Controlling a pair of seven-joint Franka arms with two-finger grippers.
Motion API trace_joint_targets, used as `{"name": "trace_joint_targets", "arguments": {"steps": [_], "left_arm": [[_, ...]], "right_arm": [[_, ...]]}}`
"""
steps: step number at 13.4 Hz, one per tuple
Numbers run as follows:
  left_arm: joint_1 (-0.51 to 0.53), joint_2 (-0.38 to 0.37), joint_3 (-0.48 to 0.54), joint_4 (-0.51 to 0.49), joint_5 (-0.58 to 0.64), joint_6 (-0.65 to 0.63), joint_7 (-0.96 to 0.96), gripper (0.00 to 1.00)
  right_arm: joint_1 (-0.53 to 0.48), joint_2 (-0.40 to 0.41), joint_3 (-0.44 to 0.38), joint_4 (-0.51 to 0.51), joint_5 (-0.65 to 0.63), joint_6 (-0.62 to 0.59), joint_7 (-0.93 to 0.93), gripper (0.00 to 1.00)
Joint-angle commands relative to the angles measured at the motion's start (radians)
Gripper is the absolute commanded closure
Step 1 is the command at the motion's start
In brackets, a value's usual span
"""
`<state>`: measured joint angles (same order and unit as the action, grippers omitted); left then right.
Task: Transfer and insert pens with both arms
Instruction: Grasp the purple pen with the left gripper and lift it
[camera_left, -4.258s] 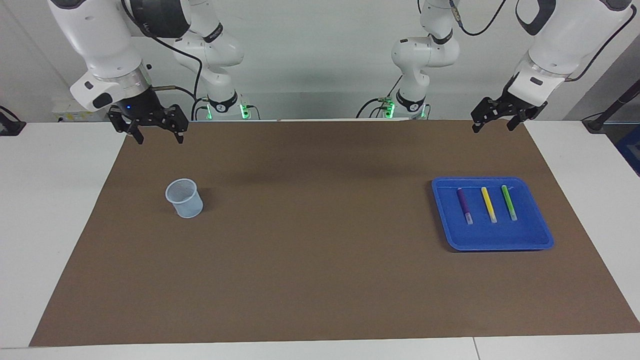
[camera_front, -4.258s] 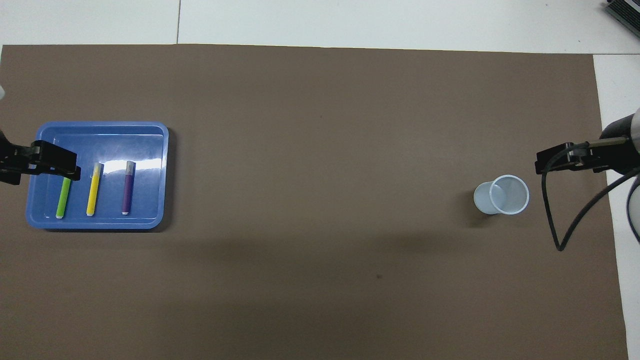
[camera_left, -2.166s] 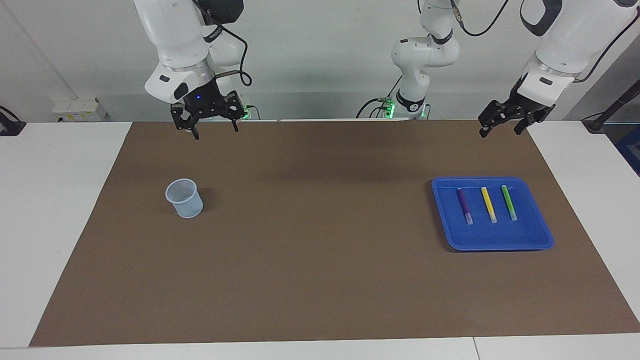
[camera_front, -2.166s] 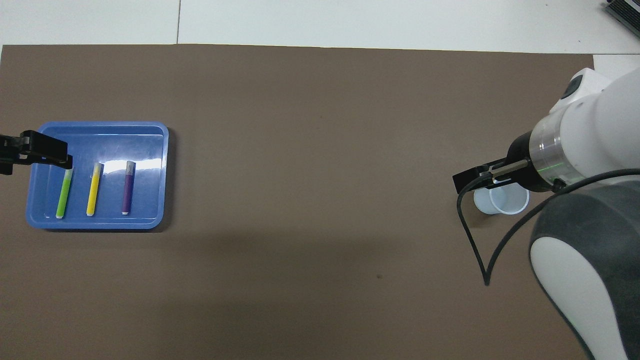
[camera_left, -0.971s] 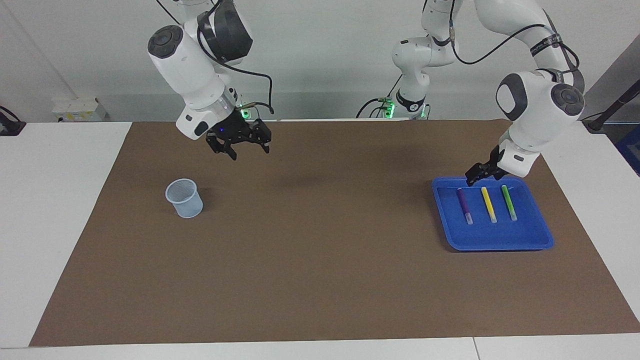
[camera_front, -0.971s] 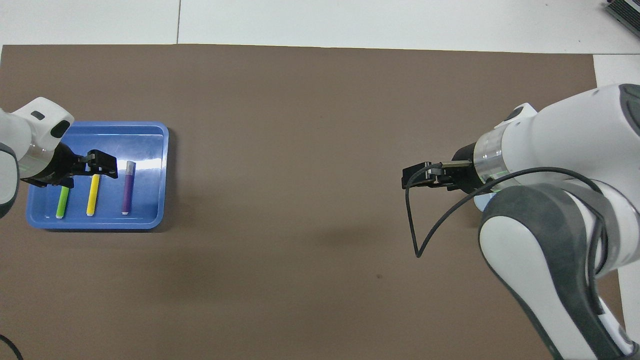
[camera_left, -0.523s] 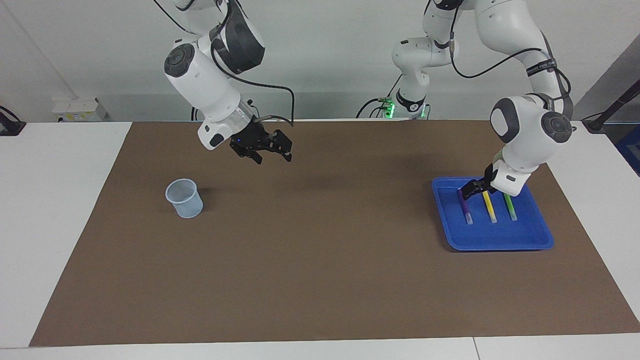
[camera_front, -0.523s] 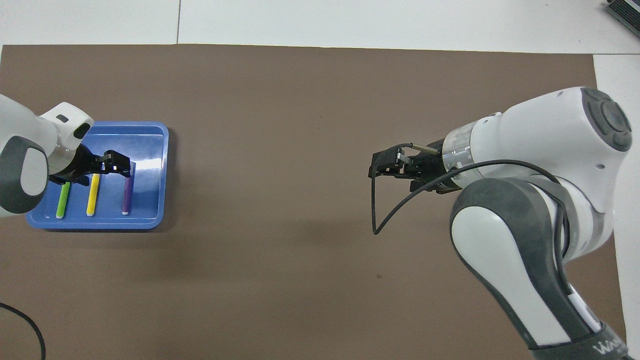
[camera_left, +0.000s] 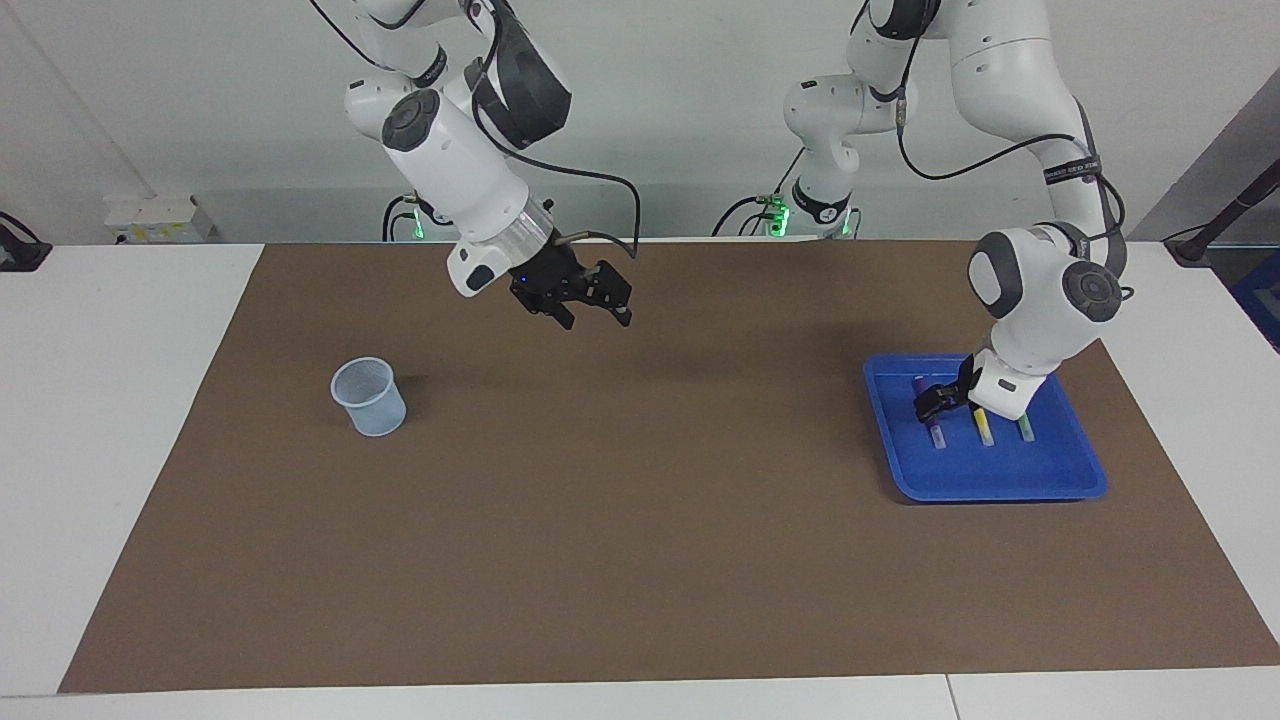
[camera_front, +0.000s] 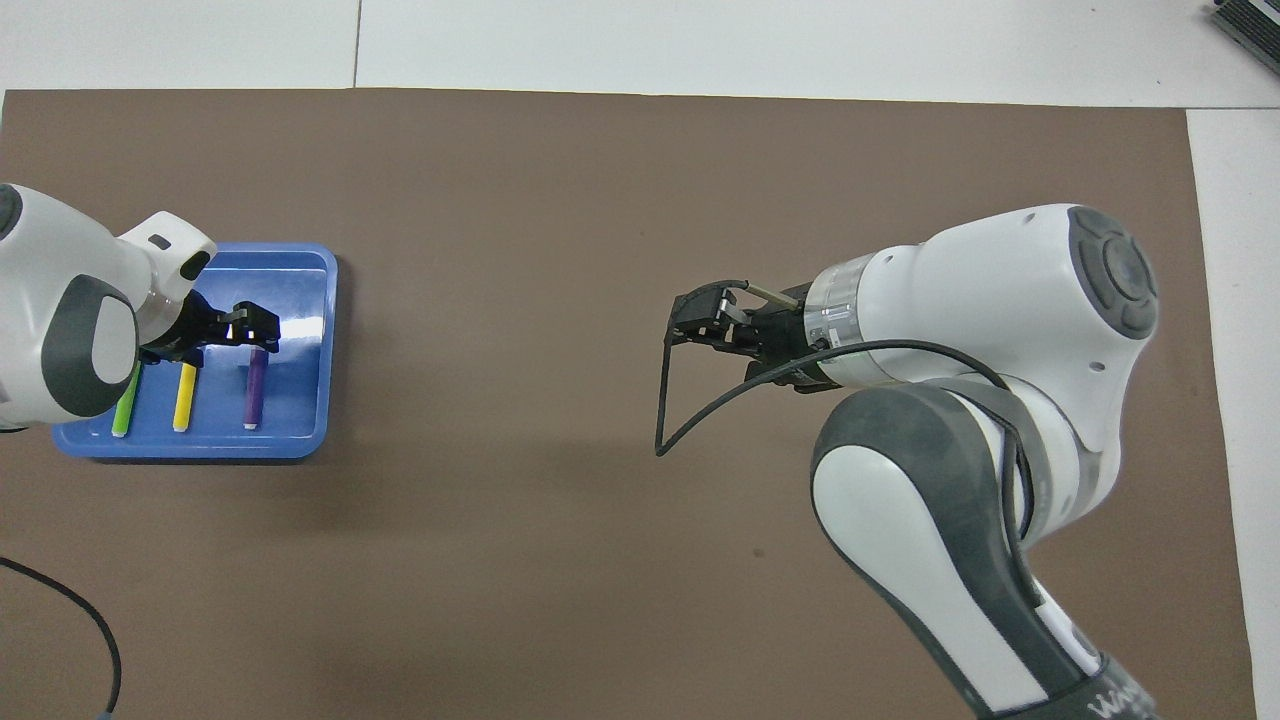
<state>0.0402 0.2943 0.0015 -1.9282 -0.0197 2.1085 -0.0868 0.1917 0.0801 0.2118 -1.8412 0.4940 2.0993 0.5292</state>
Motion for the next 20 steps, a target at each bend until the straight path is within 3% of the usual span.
{"name": "trace_joint_targets", "arguments": {"steps": [1,4,7,8,13,20], "left_arm": [[0.007,-0.006,-0.003,-0.057,0.007,0.057,0.016,0.06],[0.007,0.002,-0.003,-0.087,0.007,0.097,0.016,0.1],[0.007,0.005,-0.003,-0.094,0.007,0.1,0.016,0.2],[0.007,0.005,-0.003,-0.097,0.007,0.102,0.016,0.27],[0.007,0.005,-0.003,-0.098,0.006,0.11,0.015,0.98],[0.003,0.005,0.0,-0.043,0.006,0.033,0.006,1.0]], "right_arm": [[-0.006,0.004,0.0,-0.004,0.029,0.018,0.008,0.0],[-0.005,0.006,0.0,-0.007,0.09,0.021,0.035,0.0],[-0.003,0.007,0.0,-0.007,0.095,0.033,0.069,0.0],[0.002,0.007,0.001,-0.007,0.095,0.034,0.075,0.0],[0.025,0.01,0.0,-0.009,0.097,0.054,0.083,0.0],[0.055,0.023,0.0,-0.007,0.098,0.105,0.157,0.0]]}}
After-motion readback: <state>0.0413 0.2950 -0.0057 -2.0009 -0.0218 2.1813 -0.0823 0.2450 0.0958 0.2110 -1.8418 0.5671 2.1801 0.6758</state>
